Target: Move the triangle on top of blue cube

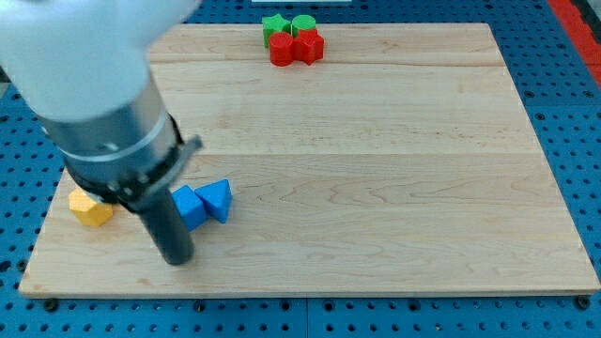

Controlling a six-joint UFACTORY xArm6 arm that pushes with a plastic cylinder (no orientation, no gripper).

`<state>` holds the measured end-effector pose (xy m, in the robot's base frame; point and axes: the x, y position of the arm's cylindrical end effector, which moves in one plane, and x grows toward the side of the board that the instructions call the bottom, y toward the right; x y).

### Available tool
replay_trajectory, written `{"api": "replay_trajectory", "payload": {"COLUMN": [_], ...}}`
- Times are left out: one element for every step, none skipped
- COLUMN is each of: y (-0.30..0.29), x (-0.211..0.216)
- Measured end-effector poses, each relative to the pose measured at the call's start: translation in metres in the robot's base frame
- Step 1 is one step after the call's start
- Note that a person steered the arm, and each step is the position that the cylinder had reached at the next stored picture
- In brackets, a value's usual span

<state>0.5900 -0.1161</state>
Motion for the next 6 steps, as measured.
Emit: {"api": "replay_trajectory", "payload": {"y": [0.059,0.074,0.056,0.016,-0.005,-0.006], "x": [0.004,-0.025,-0.053,-0.077,-0.092,-0.094]}}
